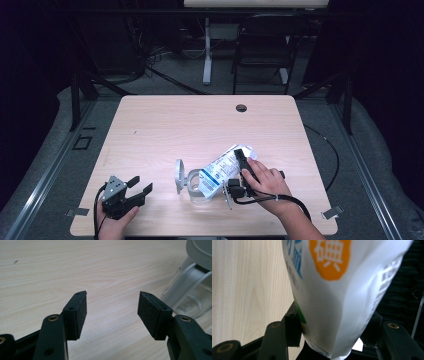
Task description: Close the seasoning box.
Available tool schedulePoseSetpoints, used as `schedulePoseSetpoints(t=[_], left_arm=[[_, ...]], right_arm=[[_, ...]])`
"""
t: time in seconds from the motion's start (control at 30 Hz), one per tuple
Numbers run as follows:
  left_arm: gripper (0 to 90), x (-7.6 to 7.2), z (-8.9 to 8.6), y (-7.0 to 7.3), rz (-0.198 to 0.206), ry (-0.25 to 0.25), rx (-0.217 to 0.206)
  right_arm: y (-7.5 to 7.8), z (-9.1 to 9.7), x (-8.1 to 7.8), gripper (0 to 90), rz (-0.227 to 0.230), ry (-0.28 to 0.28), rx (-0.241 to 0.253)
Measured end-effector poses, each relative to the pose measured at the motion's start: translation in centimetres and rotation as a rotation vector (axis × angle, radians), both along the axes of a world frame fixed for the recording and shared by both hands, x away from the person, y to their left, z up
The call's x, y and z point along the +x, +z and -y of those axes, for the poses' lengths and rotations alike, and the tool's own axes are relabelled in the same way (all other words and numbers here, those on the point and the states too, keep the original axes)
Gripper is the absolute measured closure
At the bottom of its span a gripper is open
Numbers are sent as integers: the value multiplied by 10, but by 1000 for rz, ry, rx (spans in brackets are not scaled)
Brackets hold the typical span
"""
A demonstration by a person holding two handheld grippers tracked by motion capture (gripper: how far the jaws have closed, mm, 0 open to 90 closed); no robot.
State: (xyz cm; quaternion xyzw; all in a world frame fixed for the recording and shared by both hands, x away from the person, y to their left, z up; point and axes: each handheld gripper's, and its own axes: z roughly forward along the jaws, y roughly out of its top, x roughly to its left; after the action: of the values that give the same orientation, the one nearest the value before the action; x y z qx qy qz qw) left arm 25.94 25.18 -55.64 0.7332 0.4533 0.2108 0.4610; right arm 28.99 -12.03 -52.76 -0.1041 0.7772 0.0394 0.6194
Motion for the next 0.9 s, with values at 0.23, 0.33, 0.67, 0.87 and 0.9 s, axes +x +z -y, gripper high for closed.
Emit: schedulePoseSetpoints(t=[0.23, 0.33, 0.67, 0.87, 0.9], left_arm=[[409, 0, 1, 0, 2, 1, -1], [409, 0, 1, 0, 2, 0, 1], [409, 0, 0, -1, 2, 0, -5], [409, 1, 1, -2, 2, 0, -3], [409, 1, 1, -2, 2, 0, -3]], right_arm=[[2, -1, -1, 464, 10, -3, -22], [1, -1, 0, 465, 11, 10, -12], [2, -1, 0, 468, 17, 16, -25], [4, -3, -1, 469, 25, 5, -51], [4, -3, -1, 469, 25, 5, -53]])
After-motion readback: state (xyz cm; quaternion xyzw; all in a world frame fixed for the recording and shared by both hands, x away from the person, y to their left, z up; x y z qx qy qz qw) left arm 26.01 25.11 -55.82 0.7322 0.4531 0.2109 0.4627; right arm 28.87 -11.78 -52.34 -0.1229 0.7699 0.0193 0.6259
